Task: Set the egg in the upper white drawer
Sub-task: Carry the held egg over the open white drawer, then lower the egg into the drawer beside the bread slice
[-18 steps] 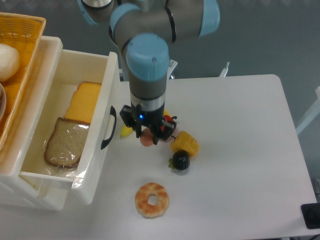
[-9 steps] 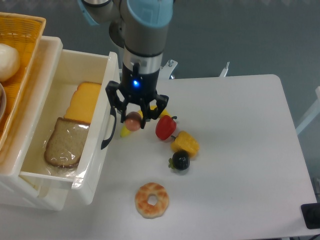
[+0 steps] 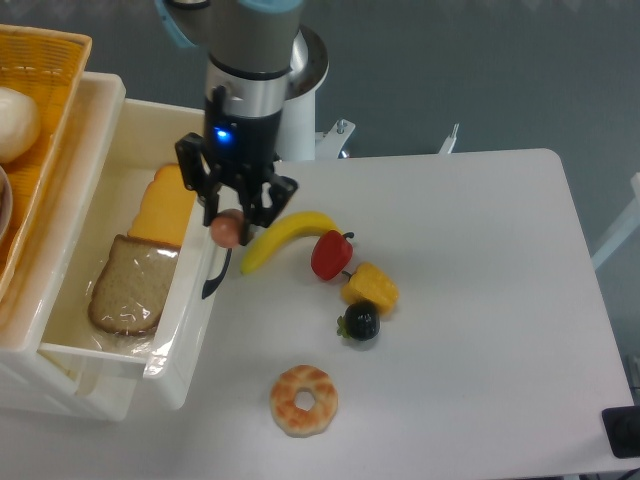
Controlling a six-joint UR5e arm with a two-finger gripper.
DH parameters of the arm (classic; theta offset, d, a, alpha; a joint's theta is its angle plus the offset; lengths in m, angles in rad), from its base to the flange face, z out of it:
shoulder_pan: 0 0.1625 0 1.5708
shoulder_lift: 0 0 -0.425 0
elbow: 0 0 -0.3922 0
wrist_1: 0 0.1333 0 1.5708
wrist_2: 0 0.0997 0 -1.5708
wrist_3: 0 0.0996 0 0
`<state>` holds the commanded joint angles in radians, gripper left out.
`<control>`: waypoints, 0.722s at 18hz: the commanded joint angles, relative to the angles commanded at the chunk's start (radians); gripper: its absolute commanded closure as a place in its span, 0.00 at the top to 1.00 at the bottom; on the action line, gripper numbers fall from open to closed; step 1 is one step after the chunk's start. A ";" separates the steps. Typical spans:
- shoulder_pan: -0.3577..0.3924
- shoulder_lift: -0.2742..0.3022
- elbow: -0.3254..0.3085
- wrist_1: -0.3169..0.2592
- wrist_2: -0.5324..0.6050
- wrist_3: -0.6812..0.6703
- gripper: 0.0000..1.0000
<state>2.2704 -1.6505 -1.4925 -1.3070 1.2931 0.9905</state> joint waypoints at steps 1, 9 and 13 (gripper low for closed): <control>-0.009 -0.003 0.005 0.000 -0.002 0.041 0.29; -0.088 -0.005 0.015 -0.003 -0.005 0.143 0.31; -0.103 -0.005 -0.005 -0.011 -0.002 0.172 0.31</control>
<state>2.1676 -1.6552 -1.4971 -1.3177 1.2916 1.1626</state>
